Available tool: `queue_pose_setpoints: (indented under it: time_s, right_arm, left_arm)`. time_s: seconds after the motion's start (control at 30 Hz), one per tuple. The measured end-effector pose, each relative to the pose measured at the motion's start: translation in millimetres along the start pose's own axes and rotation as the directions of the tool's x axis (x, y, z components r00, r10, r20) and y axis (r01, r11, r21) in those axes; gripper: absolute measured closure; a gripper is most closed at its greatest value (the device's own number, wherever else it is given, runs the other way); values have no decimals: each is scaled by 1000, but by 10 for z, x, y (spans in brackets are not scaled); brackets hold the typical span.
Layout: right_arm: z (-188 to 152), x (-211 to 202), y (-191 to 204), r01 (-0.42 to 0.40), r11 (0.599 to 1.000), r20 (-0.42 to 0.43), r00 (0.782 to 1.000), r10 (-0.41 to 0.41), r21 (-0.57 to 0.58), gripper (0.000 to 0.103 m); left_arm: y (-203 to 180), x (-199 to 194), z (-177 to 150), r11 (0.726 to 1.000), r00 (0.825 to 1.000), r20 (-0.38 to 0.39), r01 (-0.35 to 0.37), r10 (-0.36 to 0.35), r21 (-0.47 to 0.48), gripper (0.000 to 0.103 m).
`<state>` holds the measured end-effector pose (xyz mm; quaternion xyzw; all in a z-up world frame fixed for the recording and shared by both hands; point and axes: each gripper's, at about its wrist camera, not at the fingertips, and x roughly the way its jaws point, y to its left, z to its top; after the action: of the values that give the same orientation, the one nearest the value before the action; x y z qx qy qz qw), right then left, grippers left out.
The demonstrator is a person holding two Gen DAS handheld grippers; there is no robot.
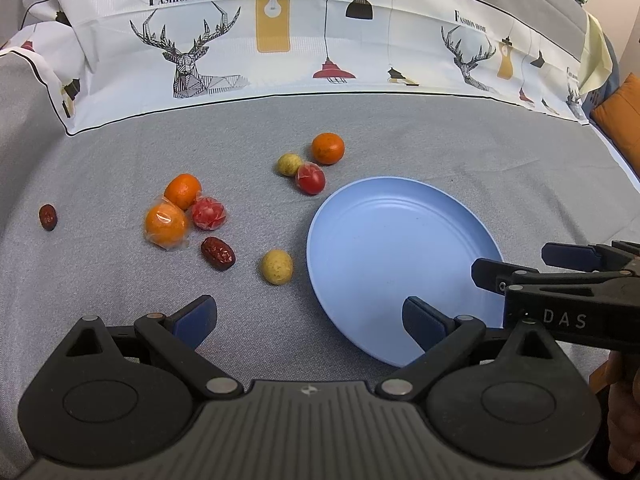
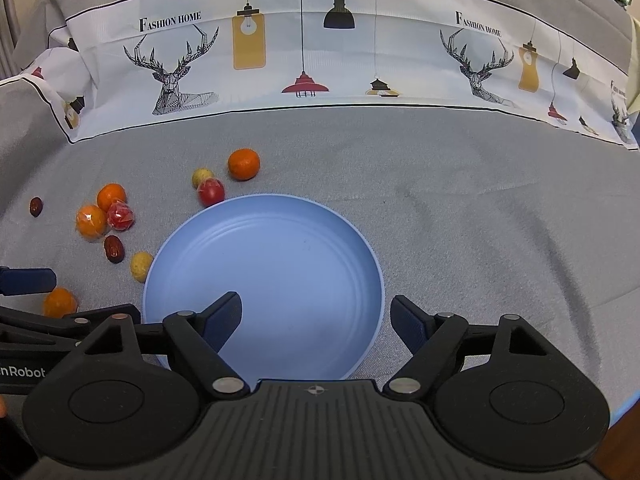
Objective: Organize fruits
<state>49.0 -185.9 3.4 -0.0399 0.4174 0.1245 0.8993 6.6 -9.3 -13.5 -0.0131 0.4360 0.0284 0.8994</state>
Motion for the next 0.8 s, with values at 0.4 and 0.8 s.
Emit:
queue_pose_setpoints:
  time_s: [0.4, 0.8]
  right_arm:
    - [0, 0, -19, -5, 1000, -11, 1000, 5, 5, 21]
    - [-3, -2, -15, -4, 1000, -5, 1000, 4, 3, 21]
  left_arm:
    - [-8, 0, 15, 1000, 1000, -3, 8, -8, -5, 3]
    - [-17, -3, 16, 1000, 1000, 2, 13, -13, -10, 3]
